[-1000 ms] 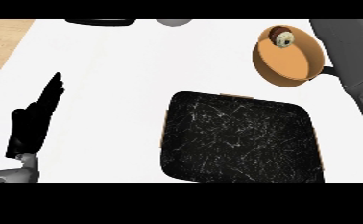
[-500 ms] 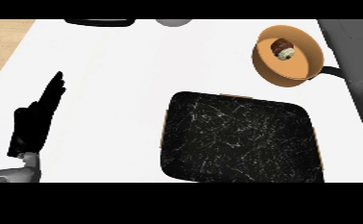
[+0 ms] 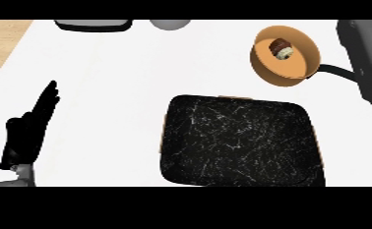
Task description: Pick the cupcake from the tray and place it in the pot
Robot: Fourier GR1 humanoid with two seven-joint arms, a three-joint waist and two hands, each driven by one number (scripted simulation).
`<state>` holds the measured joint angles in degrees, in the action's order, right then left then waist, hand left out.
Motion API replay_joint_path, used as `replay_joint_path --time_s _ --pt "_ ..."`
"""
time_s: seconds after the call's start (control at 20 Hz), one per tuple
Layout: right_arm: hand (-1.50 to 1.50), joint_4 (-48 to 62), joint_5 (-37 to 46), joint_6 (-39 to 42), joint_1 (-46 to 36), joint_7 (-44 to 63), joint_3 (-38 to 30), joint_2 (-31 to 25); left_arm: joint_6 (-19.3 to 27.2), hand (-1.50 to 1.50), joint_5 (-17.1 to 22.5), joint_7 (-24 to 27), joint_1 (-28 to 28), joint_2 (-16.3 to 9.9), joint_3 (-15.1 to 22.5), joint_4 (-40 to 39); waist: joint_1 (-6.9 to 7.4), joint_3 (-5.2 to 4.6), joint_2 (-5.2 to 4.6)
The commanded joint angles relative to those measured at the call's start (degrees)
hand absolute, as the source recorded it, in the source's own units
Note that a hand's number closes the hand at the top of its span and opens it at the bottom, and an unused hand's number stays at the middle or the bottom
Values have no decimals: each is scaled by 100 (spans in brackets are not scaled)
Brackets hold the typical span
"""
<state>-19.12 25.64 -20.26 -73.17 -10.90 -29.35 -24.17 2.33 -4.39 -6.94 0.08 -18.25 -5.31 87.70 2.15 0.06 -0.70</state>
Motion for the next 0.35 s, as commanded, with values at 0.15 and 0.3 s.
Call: replay_joint_path --time_s 0.15,0.3 --pt "-150 -456 -546 812 484 -157 -165 -205 282 0 -207 -118 7 351 111 25 -203 -4 74" --pt "-150 -889 -825 1119 1078 -288 -238 -275 60 0 -75 -38 290 180 -61 115 -242 -5 96"
